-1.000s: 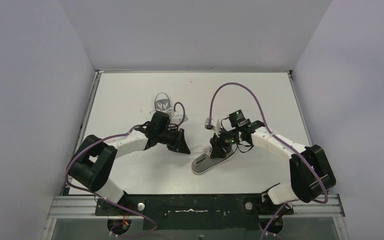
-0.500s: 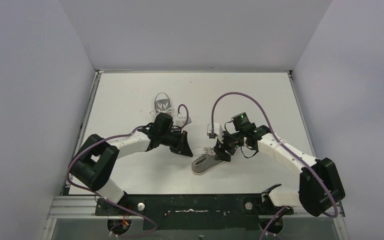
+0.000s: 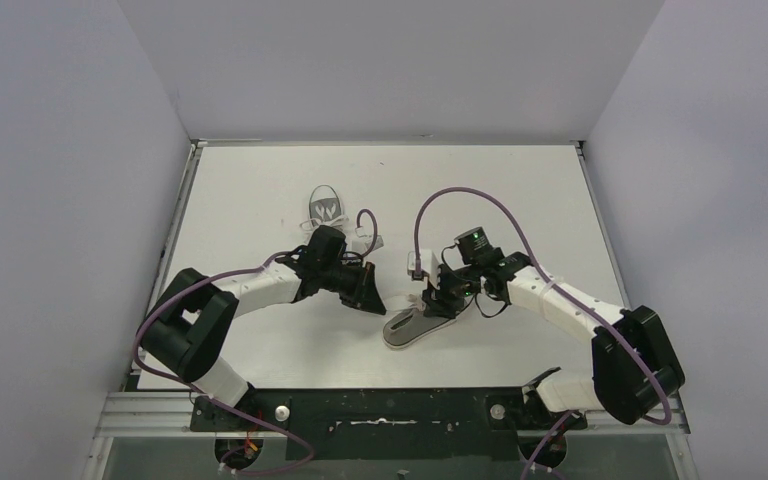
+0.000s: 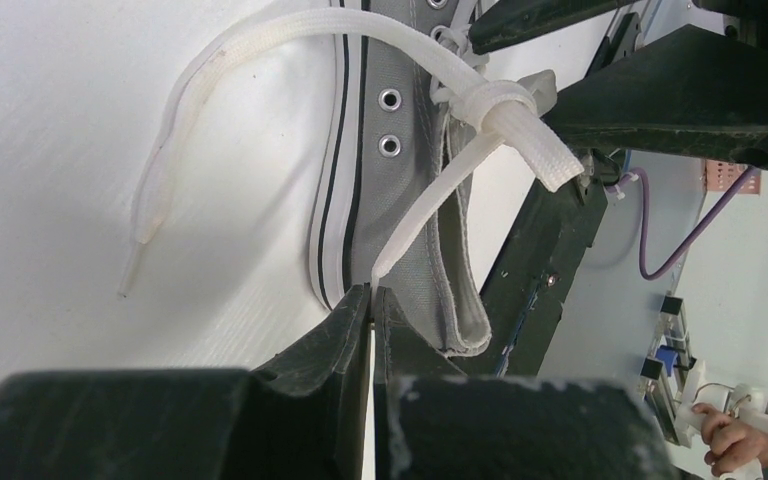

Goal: Tie the shoes
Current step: Adjust the shoelace on the shoe.

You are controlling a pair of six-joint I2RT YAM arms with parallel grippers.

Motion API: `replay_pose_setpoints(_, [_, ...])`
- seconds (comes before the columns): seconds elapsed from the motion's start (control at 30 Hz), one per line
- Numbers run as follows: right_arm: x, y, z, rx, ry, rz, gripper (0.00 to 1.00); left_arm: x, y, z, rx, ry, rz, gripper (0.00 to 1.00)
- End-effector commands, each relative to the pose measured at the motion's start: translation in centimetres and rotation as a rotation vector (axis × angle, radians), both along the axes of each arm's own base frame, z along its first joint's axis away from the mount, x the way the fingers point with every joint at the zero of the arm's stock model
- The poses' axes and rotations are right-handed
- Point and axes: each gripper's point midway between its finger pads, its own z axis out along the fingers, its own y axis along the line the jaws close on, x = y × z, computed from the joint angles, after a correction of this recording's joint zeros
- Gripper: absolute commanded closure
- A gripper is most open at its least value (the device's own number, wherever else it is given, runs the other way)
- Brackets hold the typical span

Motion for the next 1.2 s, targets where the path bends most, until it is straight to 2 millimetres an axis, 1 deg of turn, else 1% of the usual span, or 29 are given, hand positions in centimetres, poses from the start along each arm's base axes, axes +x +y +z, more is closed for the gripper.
replay_pose_setpoints(0.0, [1.3, 1.3, 1.3, 0.043, -0.067, 0.013, 0.71, 0.6, -0.6, 1.2, -0.044, -0.039, -0.030, 1.00])
replay_pose_setpoints(0.1, [1.2, 1.3, 1.1, 0.034, -0.050, 0.020, 0.96, 0.3, -0.1, 0.9, -0.016, -0.031, -0.036, 1.00])
replay_pose_setpoints(0.13, [1.1, 1.3, 1.1, 0.031, -0.040, 0.022, 1.00, 0.3, 0.0, 1.0, -0.013, -0.043, -0.038, 1.00])
replay_pose_setpoints(0.17, [1.0, 1.3, 1.0, 0.029, -0.031, 0.020, 1.00, 0.3, 0.2, 1.2, -0.008, -0.059, -0.039, 1.00])
replay_pose_setpoints(0.23, [0.7, 1.3, 0.8, 0.029, -0.010, 0.030, 1.00, 0.7, 0.6, 1.9, 0.000, -0.114, -0.021, 0.79])
replay_pose_setpoints(0.33, [0.5, 1.4, 0.5, 0.032, 0.010, 0.032, 1.00, 1.4, 1.0, 4.1, -0.043, -0.244, 0.002, 0.58])
replay_pose_setpoints(0.37, [0.5, 1.5, 0.5, 0.034, 0.010, 0.030, 1.00, 2.0, 0.6, 5.5, -0.089, -0.314, 0.006, 0.53])
replay_pose_setpoints(0.47, [0.7, 1.6, 0.8, 0.044, 0.002, 0.021, 1.00, 2.7, -0.2, 7.9, -0.176, -0.407, 0.004, 0.44])
replay_pose_setpoints(0.5, [0.8, 1.7, 0.8, 0.047, 0.000, 0.017, 1.00, 3.0, -0.6, 8.3, -0.199, -0.426, 0.003, 0.42])
replay_pose_setpoints(0.57, [0.8, 1.7, 0.8, 0.050, 0.005, 0.012, 1.00, 3.5, -1.6, 8.9, -0.254, -0.440, 0.003, 0.39])
replay_pose_setpoints(0.63, [0.8, 1.8, 0.7, 0.051, 0.012, 0.008, 1.00, 3.7, -2.9, 9.0, -0.290, -0.415, -0.020, 0.35])
replay_pose_setpoints(0.73, [0.7, 1.8, 0.6, 0.053, 0.018, 0.003, 1.00, 4.0, -4.5, 9.0, -0.321, -0.421, -0.036, 0.35])
replay_pose_setpoints(0.83, [0.8, 1.8, 0.8, 0.055, 0.014, -0.001, 1.00, 4.2, -5.5, 8.7, -0.345, -0.402, -0.041, 0.36])
replay_pose_setpoints(0.97, [0.7, 1.7, 0.8, 0.051, 0.013, 0.000, 1.00, 4.4, -6.5, 8.5, -0.349, -0.396, -0.050, 0.40])
replay_pose_setpoints(1.17, [0.8, 1.6, 0.9, 0.049, 0.011, -0.003, 1.00, 4.1, -7.5, 7.7, -0.354, -0.349, -0.083, 0.60])
